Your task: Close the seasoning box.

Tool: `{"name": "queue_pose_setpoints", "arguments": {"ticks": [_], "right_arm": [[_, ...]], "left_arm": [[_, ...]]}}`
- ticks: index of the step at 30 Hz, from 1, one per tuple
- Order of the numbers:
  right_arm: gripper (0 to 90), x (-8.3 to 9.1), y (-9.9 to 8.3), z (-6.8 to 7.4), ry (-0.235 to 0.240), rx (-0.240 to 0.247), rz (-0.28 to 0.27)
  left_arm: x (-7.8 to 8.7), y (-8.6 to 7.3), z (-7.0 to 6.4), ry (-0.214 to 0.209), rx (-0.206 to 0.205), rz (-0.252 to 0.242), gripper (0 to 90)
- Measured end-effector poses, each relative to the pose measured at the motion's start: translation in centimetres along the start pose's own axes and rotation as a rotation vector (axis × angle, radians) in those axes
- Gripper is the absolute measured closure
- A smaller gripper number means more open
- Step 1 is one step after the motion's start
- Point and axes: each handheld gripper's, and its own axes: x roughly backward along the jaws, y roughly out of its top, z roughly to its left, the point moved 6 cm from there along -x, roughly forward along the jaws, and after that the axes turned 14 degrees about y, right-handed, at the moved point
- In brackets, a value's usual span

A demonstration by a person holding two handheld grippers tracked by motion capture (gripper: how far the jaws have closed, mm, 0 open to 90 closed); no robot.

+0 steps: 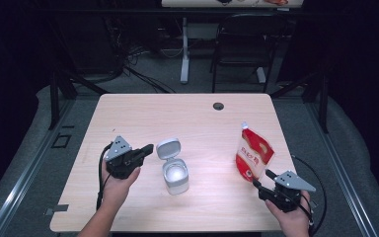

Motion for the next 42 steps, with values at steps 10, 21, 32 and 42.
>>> {"name": "queue_pose_setpoints", "arguments": {"ticks": [10, 21, 32, 42], "right_arm": [[43.0, 0.2, -0.3, -0.2, 0.003, -0.012, -0.004], [43.0, -0.1, -0.5, -0.4, 0.004, -0.017, 0.006], [42.9, -0.3, -0.6, -0.4, 0.008, -0.024, 0.009], [42.9, -0.2, -0.5, -0.5, 0.003, -0.026, 0.003]], "left_arm": [[-0.1, 0.0, -0.6, -0.013, -0.010, -0.004, 90.0], [-0.1, 0.0, -1.1, -0.027, -0.028, 0.001, 90.0], [0.0, 0.0, -1.6, -0.042, -0.040, 0.001, 90.0], [0.2, 0.0, -2.3, -0.055, -0.051, -0.005, 90.0]]}}
